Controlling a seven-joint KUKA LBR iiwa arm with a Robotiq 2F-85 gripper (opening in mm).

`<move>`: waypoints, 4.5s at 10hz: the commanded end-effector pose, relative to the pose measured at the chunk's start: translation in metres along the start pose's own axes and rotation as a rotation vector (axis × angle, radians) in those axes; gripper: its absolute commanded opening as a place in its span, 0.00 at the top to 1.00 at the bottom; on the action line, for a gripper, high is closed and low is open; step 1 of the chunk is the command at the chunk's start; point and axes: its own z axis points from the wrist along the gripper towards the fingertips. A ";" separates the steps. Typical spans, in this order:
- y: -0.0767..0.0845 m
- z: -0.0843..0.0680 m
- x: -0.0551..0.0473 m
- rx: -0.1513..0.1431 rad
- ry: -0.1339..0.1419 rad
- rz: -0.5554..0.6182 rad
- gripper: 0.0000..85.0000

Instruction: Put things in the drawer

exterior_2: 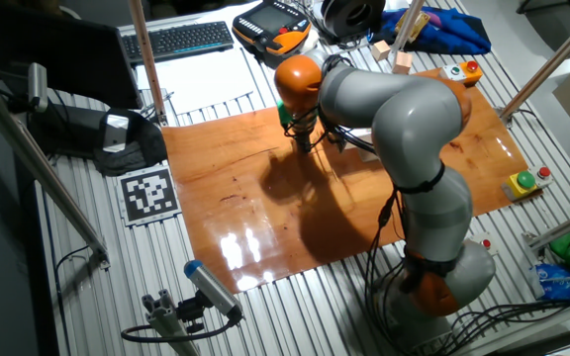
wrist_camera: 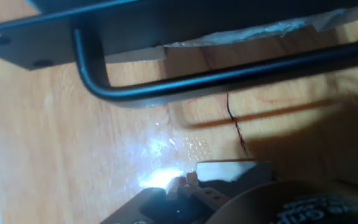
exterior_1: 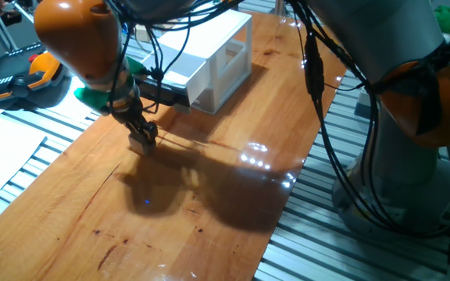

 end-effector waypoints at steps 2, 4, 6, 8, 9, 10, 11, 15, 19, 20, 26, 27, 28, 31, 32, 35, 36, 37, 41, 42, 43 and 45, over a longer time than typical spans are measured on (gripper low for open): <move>0.001 -0.010 -0.003 -0.015 -0.002 -0.037 1.00; 0.000 -0.025 -0.002 -0.010 0.025 -0.044 1.00; 0.001 -0.042 -0.006 -0.013 0.040 -0.069 1.00; -0.004 -0.049 -0.008 -0.043 0.038 -0.100 1.00; -0.007 -0.056 -0.010 -0.047 0.048 -0.113 1.00; -0.011 -0.062 -0.012 -0.050 0.041 -0.133 1.00; -0.013 -0.063 -0.011 -0.069 0.013 -0.149 1.00; -0.014 -0.063 -0.009 -0.062 -0.004 -0.177 1.00; -0.014 -0.065 -0.011 -0.053 -0.018 -0.158 1.00; -0.014 -0.065 -0.011 -0.054 -0.049 -0.147 1.00; -0.014 -0.065 -0.011 -0.063 0.009 -0.170 1.00; -0.013 -0.066 -0.012 -0.058 0.013 -0.170 1.00; -0.009 -0.071 -0.014 -0.051 0.010 -0.166 1.00; -0.005 -0.091 -0.008 -0.030 0.012 -0.124 1.00; -0.003 -0.101 -0.005 -0.014 0.034 -0.102 1.00; -0.005 -0.133 -0.014 -0.013 0.029 -0.111 1.00; -0.006 -0.141 -0.018 -0.010 0.032 -0.114 1.00; -0.007 -0.147 -0.021 -0.006 0.029 -0.120 1.00; 0.000 -0.172 -0.048 0.002 0.014 -0.176 1.00; 0.001 -0.177 -0.054 0.003 0.006 -0.189 1.00; 0.001 -0.180 -0.059 0.003 0.002 -0.197 1.00; 0.004 -0.186 -0.072 0.007 0.006 -0.216 1.00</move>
